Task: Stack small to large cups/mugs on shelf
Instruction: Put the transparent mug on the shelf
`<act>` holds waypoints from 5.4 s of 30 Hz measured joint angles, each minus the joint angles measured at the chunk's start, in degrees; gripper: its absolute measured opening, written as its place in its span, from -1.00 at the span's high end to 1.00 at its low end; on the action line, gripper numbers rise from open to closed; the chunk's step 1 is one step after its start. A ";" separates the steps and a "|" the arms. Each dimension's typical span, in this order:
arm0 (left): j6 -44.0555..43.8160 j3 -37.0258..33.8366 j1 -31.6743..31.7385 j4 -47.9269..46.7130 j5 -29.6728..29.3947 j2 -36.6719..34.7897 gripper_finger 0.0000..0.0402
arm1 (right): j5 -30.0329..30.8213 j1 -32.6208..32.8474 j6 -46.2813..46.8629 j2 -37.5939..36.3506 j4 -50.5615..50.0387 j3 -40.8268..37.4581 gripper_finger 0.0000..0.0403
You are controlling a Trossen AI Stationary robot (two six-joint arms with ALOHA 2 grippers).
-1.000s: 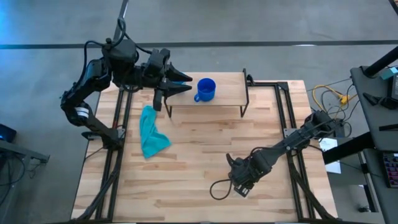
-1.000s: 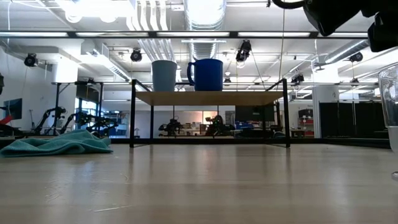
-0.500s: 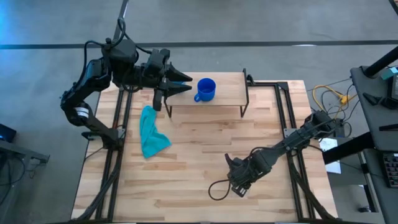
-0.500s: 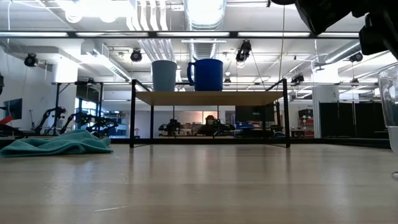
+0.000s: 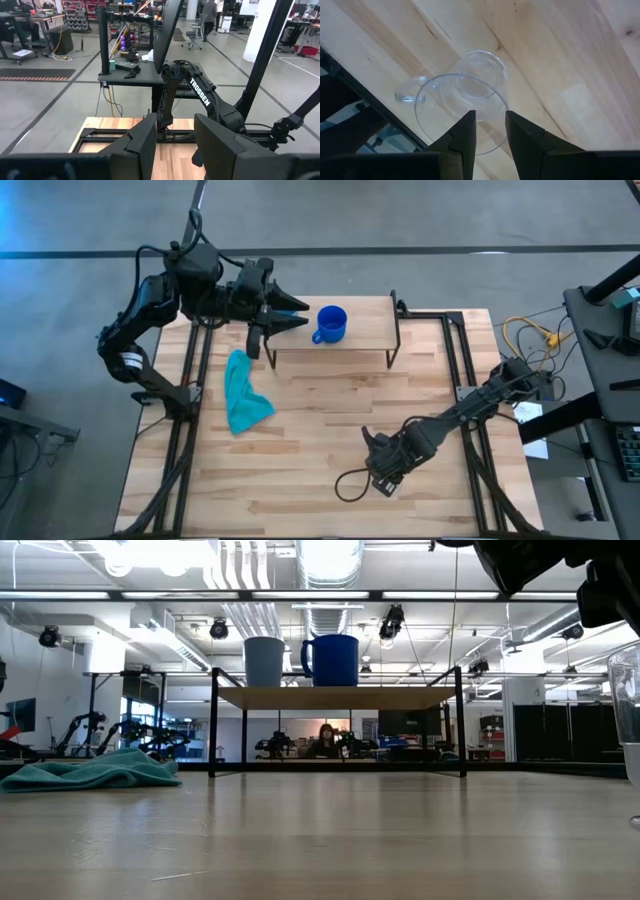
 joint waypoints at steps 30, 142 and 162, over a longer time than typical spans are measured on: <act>0.09 0.00 0.00 -0.04 -0.24 0.02 0.41 | -1.93 2.99 4.47 -2.58 -1.48 0.02 0.49; -0.16 -1.28 1.03 2.65 -12.46 9.00 0.41 | 26.99 -39.26 -66.00 -16.26 -26.13 28.34 0.96; -0.04 -0.68 2.43 11.77 -12.09 7.69 0.41 | 15.66 -62.03 -91.91 -1.01 -33.38 43.71 0.96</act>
